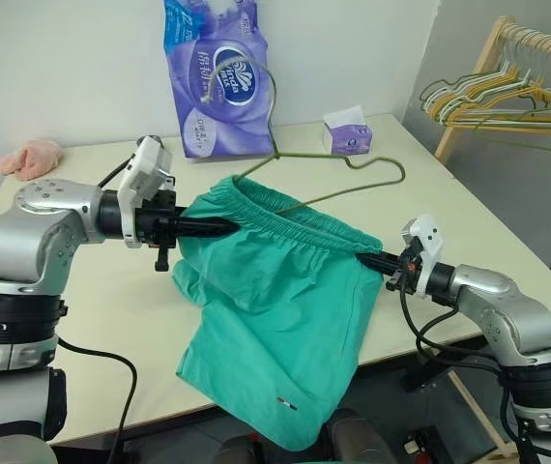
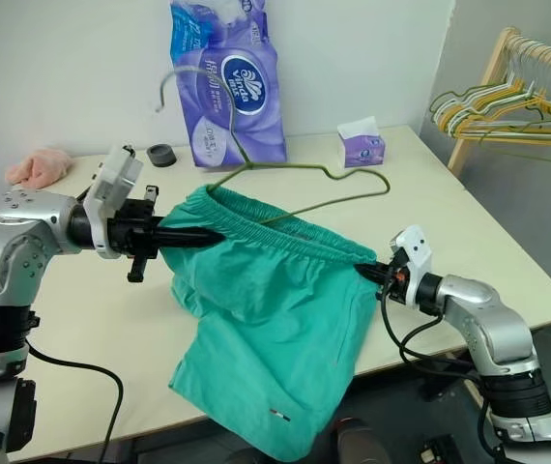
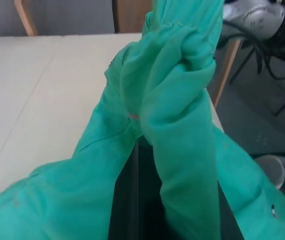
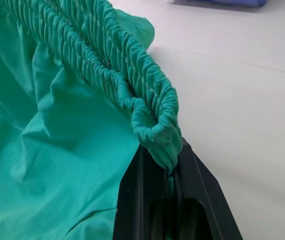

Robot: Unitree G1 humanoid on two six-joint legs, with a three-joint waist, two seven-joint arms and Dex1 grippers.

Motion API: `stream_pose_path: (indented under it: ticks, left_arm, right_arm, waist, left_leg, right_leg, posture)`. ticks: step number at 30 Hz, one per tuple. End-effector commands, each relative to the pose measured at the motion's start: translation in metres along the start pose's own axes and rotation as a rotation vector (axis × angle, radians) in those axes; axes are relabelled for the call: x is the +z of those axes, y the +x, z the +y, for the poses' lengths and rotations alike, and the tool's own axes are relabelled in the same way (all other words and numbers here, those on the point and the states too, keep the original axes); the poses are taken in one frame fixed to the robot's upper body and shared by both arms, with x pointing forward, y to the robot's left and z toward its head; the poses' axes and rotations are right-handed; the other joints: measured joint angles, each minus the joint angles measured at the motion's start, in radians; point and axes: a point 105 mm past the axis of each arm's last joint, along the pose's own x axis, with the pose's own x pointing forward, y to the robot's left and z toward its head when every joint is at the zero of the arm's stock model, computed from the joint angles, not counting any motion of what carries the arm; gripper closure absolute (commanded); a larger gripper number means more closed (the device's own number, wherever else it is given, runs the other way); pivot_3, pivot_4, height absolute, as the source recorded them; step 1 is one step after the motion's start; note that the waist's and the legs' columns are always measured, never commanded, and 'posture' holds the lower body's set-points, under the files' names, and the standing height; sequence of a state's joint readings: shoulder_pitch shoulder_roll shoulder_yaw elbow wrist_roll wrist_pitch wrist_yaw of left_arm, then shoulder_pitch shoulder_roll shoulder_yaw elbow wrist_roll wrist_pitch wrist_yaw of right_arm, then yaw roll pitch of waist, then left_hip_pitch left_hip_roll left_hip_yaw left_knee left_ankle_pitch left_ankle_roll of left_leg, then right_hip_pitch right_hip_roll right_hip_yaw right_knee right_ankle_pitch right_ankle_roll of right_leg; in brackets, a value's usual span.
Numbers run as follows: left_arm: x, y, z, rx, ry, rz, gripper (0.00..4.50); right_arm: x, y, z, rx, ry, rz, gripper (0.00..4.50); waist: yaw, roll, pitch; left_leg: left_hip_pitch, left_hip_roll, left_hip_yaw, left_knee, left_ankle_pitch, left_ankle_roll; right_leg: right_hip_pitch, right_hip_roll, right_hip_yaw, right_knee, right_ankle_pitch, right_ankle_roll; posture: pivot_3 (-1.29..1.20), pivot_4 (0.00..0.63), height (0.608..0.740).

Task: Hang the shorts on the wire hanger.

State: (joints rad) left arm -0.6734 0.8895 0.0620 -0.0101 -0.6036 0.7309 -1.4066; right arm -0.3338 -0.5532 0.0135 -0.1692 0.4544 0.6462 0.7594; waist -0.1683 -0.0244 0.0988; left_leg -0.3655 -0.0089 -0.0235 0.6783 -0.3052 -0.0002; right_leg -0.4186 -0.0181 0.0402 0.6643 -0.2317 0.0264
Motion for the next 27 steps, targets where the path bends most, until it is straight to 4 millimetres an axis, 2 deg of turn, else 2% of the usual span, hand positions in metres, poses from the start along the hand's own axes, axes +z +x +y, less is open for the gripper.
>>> stream_pose_path:
  ticks: [1,4,8,13,18,22,25,27]
  left_arm:
    - [0.007,-0.013,-0.008,0.005,0.072,0.047,4.50]
    - [-0.015,-0.020,-0.002,0.031,0.108,0.166,4.50]
    - [-0.028,-0.025,0.007,0.061,0.139,0.225,4.50]
    - [-0.029,-0.026,0.006,0.036,0.145,0.228,4.50]
    - [-0.015,-0.023,-0.003,-0.017,0.111,0.155,4.50]
    - [-0.027,-0.026,-0.008,-0.047,0.116,0.220,4.50]
    - [-0.039,-0.030,-0.004,-0.033,0.154,0.298,4.50]
    - [-0.038,-0.030,0.001,-0.005,0.166,0.296,4.50]
  right_arm:
    - [0.004,-0.008,-0.014,-0.043,-0.010,0.010,4.44]
    - [0.008,-0.010,-0.015,-0.039,-0.020,0.006,4.44]
    - [0.011,-0.012,-0.014,-0.029,-0.033,0.009,4.44]
    - [0.010,-0.015,-0.009,-0.017,-0.016,0.016,4.44]
    - [0.006,-0.017,-0.014,-0.040,0.087,0.020,4.44]
    - [0.002,-0.019,-0.015,-0.041,0.120,0.039,4.44]
    - [0.001,-0.019,-0.015,-0.039,0.113,0.050,4.44]
    - [0.002,-0.020,-0.015,-0.036,0.108,0.051,4.44]
  waist:
    - [-0.001,0.000,0.000]
    - [0.000,0.001,0.000]
    - [0.005,0.001,0.000]
    - [0.005,0.001,0.000]
    - [0.004,0.001,0.000]
    - [0.002,0.001,0.000]
    - [0.001,0.001,0.000]
    - [0.002,0.001,0.000]
  left_leg:
    - [0.000,0.000,0.000,0.000,0.000,0.000]
    - [0.000,0.000,0.000,0.000,0.000,0.000]
    - [0.000,0.000,0.000,0.000,0.000,0.000]
    - [0.000,0.000,0.001,0.000,0.000,0.000]
    - [0.000,0.000,0.001,0.000,0.000,0.000]
    - [0.000,0.000,0.001,0.000,0.000,0.000]
    - [0.000,0.000,0.001,0.000,0.000,0.000]
    - [0.000,0.000,0.001,0.000,0.000,0.000]
  right_leg:
    - [0.000,0.000,0.000,0.000,0.000,0.000]
    - [0.000,0.000,0.000,0.000,0.000,0.000]
    - [0.000,0.000,0.000,0.000,0.000,0.000]
    - [0.000,0.000,0.000,0.000,0.000,0.000]
    - [0.000,0.000,0.000,0.000,0.000,0.000]
    - [0.000,0.000,0.000,0.000,0.000,0.000]
    - [0.000,0.000,0.000,0.000,0.000,0.000]
    - [0.000,0.000,0.000,0.000,0.000,0.000]
  posture:
    - [-0.18,0.067,0.740]
    - [-0.18,0.066,0.740]
    - [-0.18,0.067,0.740]
    - [-0.19,0.068,0.740]
    - [-0.19,0.066,0.740]
    - [-0.19,0.064,0.740]
    - [-0.19,0.064,0.740]
    - [-0.19,0.063,0.740]
